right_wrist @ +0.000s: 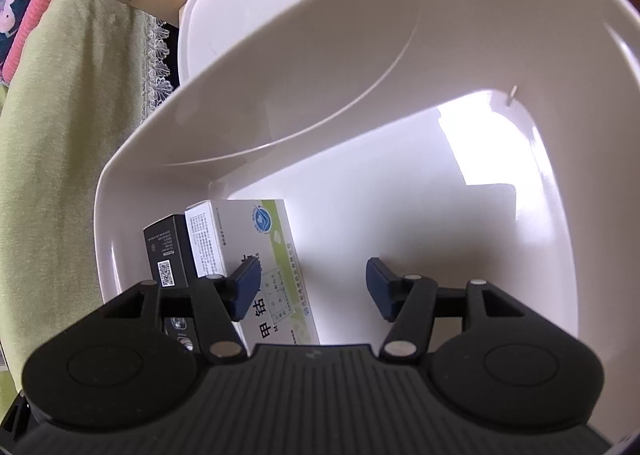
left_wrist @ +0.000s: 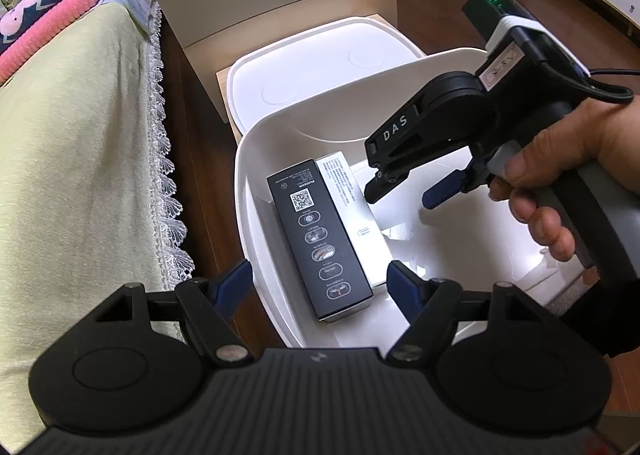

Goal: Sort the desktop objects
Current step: 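Open the left tool to release the Mecobalamin box and withdraw, then move both tools to the sofa toward the orange-green ibuprofen box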

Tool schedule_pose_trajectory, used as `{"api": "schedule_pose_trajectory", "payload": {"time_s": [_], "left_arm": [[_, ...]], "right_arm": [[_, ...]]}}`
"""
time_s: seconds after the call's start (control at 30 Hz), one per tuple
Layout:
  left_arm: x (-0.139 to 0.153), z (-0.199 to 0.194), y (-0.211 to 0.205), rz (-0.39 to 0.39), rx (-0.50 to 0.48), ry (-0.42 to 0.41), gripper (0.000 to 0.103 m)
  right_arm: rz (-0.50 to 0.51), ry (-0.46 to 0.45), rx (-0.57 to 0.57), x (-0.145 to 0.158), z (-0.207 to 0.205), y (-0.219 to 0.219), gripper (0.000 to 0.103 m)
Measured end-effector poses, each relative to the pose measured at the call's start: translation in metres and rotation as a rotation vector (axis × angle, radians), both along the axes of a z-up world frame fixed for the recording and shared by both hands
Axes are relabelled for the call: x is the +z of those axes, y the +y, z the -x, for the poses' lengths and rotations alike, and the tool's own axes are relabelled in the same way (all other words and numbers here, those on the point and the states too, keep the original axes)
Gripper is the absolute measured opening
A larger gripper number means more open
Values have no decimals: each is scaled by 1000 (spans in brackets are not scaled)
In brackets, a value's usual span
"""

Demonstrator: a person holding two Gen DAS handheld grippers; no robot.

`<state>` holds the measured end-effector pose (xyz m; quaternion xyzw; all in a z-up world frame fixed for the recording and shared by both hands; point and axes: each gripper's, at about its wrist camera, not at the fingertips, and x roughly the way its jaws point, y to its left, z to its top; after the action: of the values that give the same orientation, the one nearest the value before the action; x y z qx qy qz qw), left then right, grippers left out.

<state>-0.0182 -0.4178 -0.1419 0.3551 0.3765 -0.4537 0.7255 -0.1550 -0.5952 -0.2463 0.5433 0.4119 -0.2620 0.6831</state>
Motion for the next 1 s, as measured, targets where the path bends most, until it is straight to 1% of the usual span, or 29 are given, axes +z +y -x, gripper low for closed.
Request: {"api": "schedule_pose_trajectory", "payload": {"time_s": [0.07,0.17,0.23,0.33,0.37,0.43,0.53,0.6,0.67,0.73,0.83,0.9,0.93,1.0], "left_arm": [[2,0,0,7,6,-9,75],[9,-1,2,41,21,-42,75],[18,-4,5,79,39,-61,75],[34,-11,14,144,71,-73,75],[41,-15,18,172,87,-73,75],[59,-26,28,232,136,-76,75],[97,-43,58,330,245,-107,75],[121,-55,89,387,333,-138,77],[141,-70,123,423,419,-169,78],[154,-86,158,433,494,-205,78],[163,-113,207,390,573,-280,78],[164,-136,240,368,624,-293,79],[163,-148,256,358,649,-293,81],[157,-173,283,353,688,-259,85]], "right_arm": [[14,-8,-3,6,0,1,55],[69,-26,11,19,-6,4,56],[104,-55,16,33,-7,6,57],[148,-124,10,55,0,7,57],[158,-151,2,68,4,8,57],[182,-205,-2,82,3,9,57],[207,-296,9,108,-4,13,59],[216,-365,43,133,-14,21,59],[215,-430,101,162,-30,36,59],[207,-485,166,188,-50,54,59],[167,-541,255,215,-91,85,59],[145,-552,306,226,-120,110,59],[129,-552,323,227,-133,121,59],[96,-552,356,228,-161,142,59]]}}
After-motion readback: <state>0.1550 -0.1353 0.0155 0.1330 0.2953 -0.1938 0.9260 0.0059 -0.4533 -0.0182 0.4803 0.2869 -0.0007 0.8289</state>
